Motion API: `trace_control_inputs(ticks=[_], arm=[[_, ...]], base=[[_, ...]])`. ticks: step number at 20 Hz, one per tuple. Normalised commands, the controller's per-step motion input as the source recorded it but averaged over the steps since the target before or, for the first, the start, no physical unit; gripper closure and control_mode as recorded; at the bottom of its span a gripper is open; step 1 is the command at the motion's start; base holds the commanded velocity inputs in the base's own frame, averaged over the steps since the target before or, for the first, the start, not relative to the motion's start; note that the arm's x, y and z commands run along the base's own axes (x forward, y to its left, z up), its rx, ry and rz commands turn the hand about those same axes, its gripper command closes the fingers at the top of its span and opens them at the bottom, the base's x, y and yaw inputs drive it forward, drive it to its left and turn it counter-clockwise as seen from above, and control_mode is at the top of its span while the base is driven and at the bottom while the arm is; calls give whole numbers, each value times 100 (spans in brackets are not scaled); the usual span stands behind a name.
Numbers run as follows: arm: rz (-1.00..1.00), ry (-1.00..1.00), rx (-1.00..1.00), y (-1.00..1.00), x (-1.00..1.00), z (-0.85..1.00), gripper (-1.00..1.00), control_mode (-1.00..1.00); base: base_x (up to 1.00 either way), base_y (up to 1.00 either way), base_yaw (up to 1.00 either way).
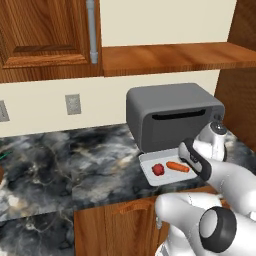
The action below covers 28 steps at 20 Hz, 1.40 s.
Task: Take the carrot and bell pepper out of the freezer and place them in the tupperware container on the counter. Then put the tupperware containing the vegetables back in the freezer.
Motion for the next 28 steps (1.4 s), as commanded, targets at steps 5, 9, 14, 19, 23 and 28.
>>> trace_control_inputs(ticks=[5, 9, 14, 19, 23, 28], arm=[[-5, 1, 0, -40, 11, 0, -100, -100], [-2, 6, 1, -13, 36, -3, -100, -100], [0, 7, 2, 0, 27, -20, -100, -100], [0, 6, 3, -2, 7, -22, -100, -100], [0, 8, 5, -1, 5, -21, -100, -100], [-1, 10, 6, -1, 16, -23, -100, -100]], base=[[0, 0, 0], [0, 0, 0], [0, 0, 0], [0, 0, 0], [0, 0, 0], [0, 0, 0]])
